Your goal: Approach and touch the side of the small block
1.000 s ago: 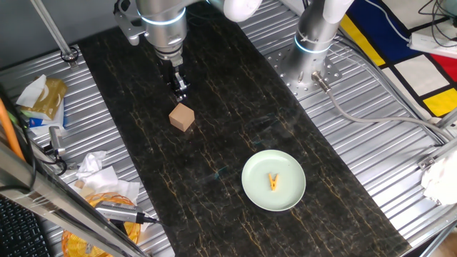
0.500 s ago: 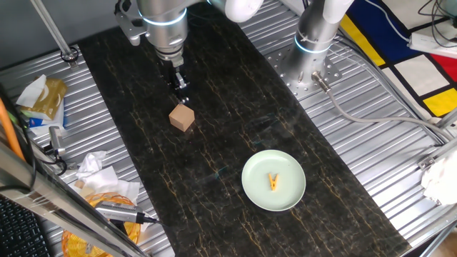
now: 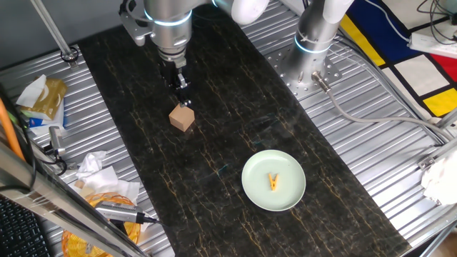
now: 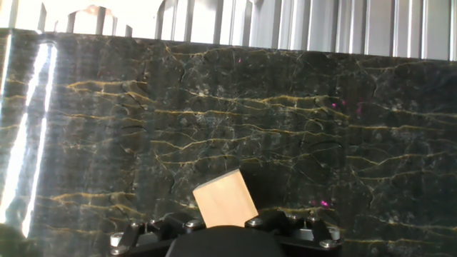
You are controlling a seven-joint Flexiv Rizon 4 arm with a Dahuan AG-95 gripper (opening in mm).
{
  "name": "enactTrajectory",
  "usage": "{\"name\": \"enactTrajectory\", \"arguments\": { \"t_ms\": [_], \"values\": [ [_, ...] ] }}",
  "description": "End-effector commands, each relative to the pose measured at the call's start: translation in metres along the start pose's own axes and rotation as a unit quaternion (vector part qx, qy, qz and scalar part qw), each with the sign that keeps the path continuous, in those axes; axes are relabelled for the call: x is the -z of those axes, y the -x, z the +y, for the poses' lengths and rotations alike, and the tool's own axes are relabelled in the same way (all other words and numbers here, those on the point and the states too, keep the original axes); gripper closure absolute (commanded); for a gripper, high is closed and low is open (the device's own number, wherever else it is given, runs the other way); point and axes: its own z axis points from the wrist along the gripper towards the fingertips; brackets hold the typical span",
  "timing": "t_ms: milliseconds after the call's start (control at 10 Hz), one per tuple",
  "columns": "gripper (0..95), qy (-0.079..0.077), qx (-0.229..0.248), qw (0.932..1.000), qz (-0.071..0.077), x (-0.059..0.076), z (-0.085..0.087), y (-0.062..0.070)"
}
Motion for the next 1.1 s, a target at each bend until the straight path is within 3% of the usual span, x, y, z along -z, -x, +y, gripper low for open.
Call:
{"name": "enactTrajectory", "arguments": {
  "t_ms": [100, 500, 1100],
  "values": [
    [19.0, 0.001, -0.001, 1.0, -0.005, -0.004, 0.0, -0.001],
    [19.0, 0.001, 0.002, 1.0, -0.006, -0.013, -0.001, 0.0],
    [19.0, 0.006, 0.01, 0.9999, 0.009, -0.03, -0.006, -0.006]
  ]
}}
